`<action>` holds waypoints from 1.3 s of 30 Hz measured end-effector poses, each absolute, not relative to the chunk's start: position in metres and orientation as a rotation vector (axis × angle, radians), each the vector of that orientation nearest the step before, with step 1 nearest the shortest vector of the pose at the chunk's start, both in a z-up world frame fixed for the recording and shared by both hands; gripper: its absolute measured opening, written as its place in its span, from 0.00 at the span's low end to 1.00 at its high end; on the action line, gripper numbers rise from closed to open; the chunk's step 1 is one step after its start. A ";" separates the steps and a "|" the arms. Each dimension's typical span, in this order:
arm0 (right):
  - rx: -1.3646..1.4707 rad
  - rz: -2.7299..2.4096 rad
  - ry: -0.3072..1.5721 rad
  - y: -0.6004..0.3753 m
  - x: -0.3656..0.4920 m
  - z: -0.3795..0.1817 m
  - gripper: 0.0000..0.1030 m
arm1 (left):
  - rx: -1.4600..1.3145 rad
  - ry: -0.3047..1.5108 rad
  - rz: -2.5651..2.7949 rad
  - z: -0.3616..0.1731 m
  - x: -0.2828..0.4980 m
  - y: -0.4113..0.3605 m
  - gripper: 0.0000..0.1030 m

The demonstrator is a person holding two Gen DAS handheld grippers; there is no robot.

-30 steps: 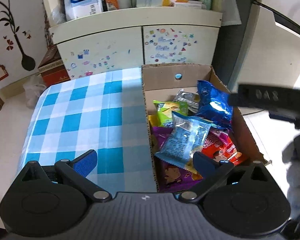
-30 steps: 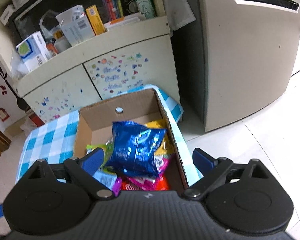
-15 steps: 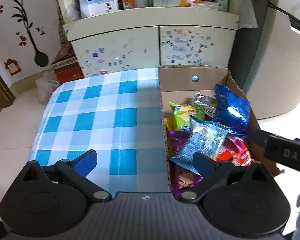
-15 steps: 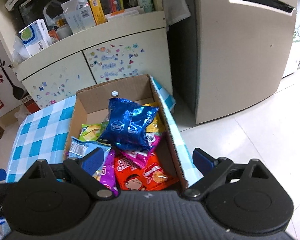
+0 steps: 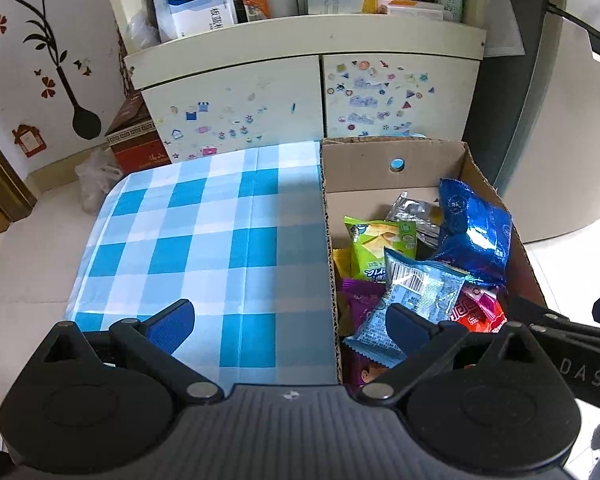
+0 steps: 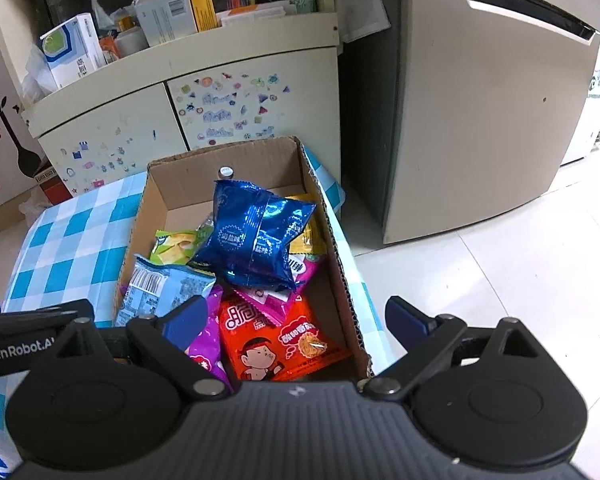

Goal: Organize snacks

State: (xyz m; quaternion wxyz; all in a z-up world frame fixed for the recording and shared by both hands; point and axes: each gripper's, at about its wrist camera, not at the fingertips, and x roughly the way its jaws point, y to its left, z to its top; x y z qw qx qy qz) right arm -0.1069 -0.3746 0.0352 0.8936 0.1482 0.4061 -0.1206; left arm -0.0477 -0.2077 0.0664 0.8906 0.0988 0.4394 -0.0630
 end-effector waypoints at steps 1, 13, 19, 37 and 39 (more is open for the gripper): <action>0.307 -0.252 0.844 -0.375 -0.106 0.035 0.93 | 0.210 0.911 -0.131 0.066 -0.047 -0.209 1.00; 0.318 -0.268 0.865 -0.377 -0.104 0.033 0.93 | 0.225 0.911 -0.135 0.063 -0.044 -0.214 1.00; 0.315 -0.274 0.870 -0.377 -0.102 0.033 0.93 | 0.227 0.913 -0.135 0.062 -0.042 -0.214 1.00; 0.306 -0.276 0.872 -0.376 -0.100 0.031 0.93 | 0.241 0.905 -0.133 0.061 -0.041 -0.215 1.00; 0.306 -0.276 0.873 -0.376 -0.099 0.031 0.93 | 0.239 0.906 -0.134 0.061 -0.041 -0.214 1.00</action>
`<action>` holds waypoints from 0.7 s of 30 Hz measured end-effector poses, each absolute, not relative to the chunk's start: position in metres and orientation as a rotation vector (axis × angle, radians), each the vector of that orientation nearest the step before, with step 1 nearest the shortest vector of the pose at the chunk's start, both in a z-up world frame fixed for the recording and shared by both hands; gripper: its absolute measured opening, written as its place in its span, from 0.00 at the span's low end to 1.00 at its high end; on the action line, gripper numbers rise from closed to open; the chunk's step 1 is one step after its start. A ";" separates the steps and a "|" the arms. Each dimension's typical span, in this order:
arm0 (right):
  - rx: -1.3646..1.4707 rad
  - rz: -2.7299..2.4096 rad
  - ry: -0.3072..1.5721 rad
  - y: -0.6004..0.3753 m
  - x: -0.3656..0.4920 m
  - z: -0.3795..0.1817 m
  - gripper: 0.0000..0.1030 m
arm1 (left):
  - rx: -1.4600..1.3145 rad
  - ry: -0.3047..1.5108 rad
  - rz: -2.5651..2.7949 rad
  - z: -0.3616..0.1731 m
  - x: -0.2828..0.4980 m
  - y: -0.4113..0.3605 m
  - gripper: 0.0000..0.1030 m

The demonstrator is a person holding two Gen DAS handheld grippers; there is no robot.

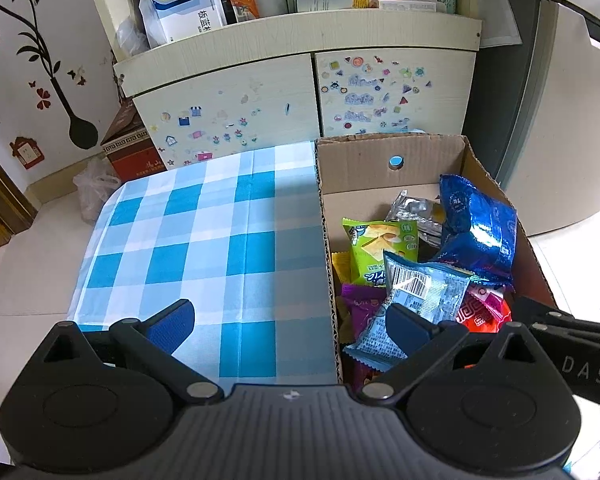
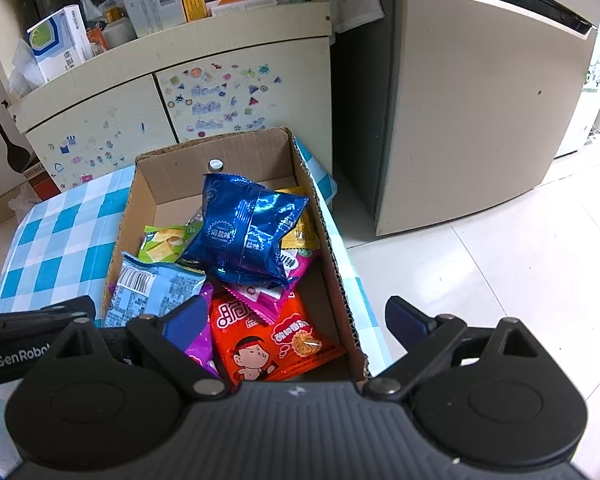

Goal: Organize snacks

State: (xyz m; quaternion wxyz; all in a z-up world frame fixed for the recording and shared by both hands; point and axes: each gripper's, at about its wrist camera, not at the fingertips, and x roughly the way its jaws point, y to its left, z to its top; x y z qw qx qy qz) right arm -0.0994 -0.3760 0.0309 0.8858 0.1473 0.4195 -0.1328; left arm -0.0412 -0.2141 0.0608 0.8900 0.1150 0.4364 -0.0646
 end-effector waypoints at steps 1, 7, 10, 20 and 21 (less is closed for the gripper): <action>0.307 -0.275 0.872 -0.376 -0.099 0.031 0.93 | 0.238 0.907 -0.132 0.061 -0.041 -0.214 1.00; 0.297 -0.264 0.871 -0.374 -0.097 0.029 0.93 | 0.239 0.907 -0.122 0.060 -0.042 -0.211 1.00; 0.288 -0.257 0.871 -0.371 -0.097 0.029 0.93 | 0.239 0.910 -0.118 0.059 -0.042 -0.209 1.00; 0.263 -0.221 0.867 -0.364 -0.094 0.029 0.93 | 0.231 0.918 -0.102 0.059 -0.043 -0.199 1.00; 0.259 -0.214 0.866 -0.363 -0.093 0.028 0.93 | 0.231 0.919 -0.099 0.059 -0.043 -0.196 1.00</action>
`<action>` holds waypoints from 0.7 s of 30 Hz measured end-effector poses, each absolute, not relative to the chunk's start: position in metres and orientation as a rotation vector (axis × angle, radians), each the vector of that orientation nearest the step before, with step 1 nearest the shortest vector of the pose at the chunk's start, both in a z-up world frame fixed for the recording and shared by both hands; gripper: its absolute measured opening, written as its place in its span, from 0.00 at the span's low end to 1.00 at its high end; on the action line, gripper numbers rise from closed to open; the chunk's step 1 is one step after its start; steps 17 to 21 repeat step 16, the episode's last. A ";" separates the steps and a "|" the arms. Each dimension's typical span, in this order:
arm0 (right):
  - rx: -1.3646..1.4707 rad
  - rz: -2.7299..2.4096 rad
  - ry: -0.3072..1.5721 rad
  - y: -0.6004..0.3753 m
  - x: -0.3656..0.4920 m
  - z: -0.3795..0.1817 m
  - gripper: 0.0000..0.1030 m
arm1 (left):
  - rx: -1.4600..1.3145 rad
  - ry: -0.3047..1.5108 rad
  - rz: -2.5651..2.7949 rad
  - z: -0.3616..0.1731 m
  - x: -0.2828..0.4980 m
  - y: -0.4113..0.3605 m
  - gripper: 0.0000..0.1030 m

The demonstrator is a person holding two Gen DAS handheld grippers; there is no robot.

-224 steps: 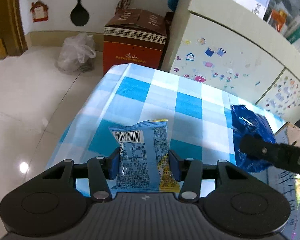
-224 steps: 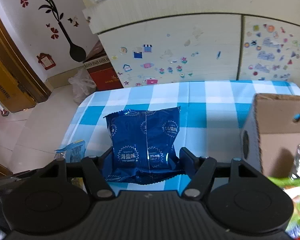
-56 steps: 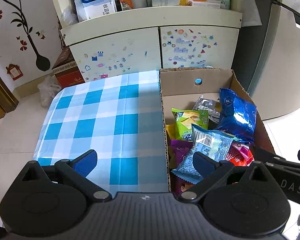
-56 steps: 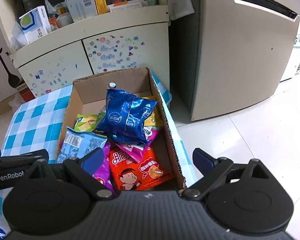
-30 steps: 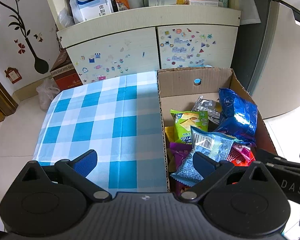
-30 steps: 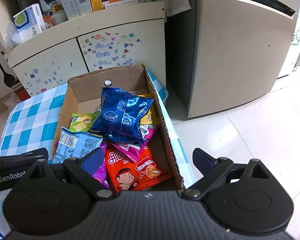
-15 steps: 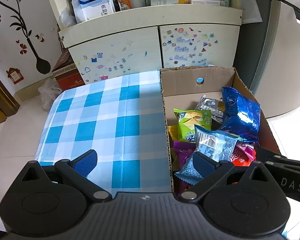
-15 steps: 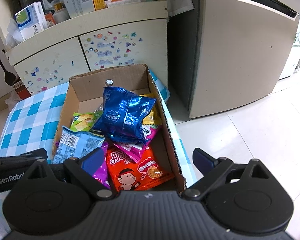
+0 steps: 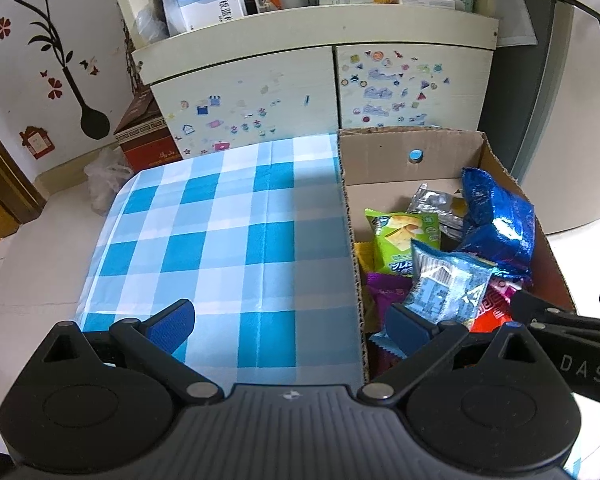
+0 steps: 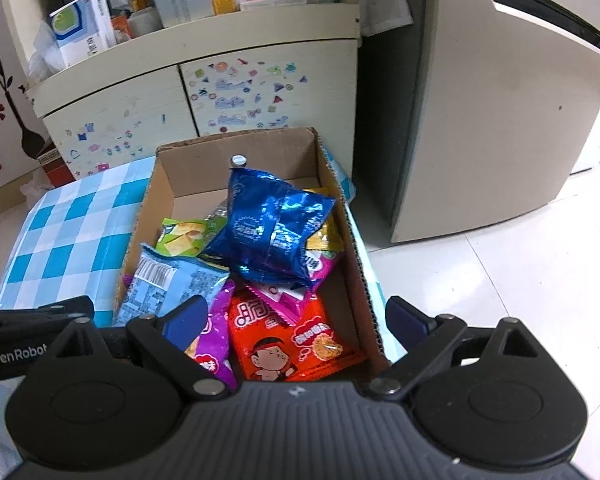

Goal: Organize snacks

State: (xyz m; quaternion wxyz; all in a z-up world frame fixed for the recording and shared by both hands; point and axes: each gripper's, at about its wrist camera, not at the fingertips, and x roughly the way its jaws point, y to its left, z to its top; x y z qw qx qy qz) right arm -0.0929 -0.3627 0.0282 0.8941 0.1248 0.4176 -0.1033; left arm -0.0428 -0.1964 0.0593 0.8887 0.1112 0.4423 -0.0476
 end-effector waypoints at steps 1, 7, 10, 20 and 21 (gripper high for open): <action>0.254 -0.207 0.865 -0.361 -0.092 0.028 0.93 | 0.231 0.919 -0.096 0.059 -0.043 -0.194 1.00; 0.216 -0.154 0.859 -0.346 -0.087 0.026 0.93 | 0.213 0.929 -0.073 0.057 -0.044 -0.176 1.00; 0.197 -0.119 0.855 -0.337 -0.084 0.027 0.93 | 0.201 0.933 -0.061 0.056 -0.045 -0.164 1.00; 0.185 -0.039 0.848 -0.318 -0.079 0.029 0.93 | 0.168 0.926 -0.050 0.059 -0.049 -0.137 1.00; 0.185 -0.039 0.848 -0.318 -0.079 0.029 0.93 | 0.168 0.926 -0.050 0.059 -0.049 -0.137 1.00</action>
